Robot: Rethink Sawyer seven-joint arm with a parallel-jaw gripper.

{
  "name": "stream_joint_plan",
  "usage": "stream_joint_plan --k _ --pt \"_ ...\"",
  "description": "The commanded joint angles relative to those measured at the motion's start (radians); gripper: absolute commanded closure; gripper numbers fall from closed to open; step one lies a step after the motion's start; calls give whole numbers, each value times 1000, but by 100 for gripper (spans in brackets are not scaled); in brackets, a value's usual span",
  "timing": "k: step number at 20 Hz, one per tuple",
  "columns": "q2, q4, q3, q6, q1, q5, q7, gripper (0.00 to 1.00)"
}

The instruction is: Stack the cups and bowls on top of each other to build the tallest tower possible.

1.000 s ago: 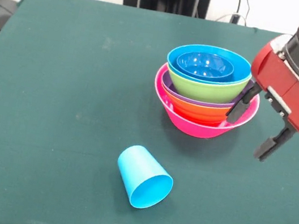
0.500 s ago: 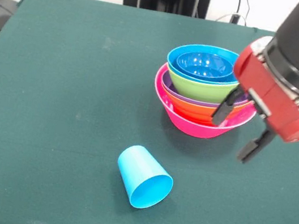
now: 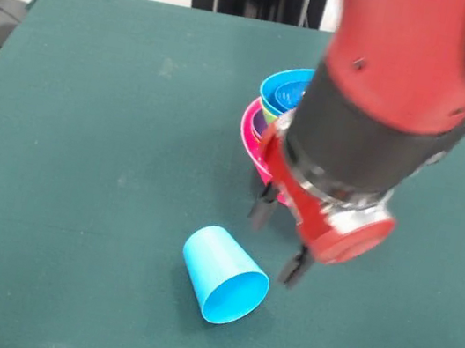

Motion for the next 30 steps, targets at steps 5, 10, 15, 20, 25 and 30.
stream_joint_plan --k 5,10,15,20,25,30 --pt "108 -76 -152 -70 -77 171 -59 0" --pt "136 -99 -285 -84 -121 307 -86 0" --pt "134 -100 -375 -82 -133 380 -120 0" --pt "126 -101 -454 -63 -124 434 -153 0" --pt "146 -119 -527 -90 -149 547 -275 0" --pt "158 -131 -622 -76 -178 686 -383 0"
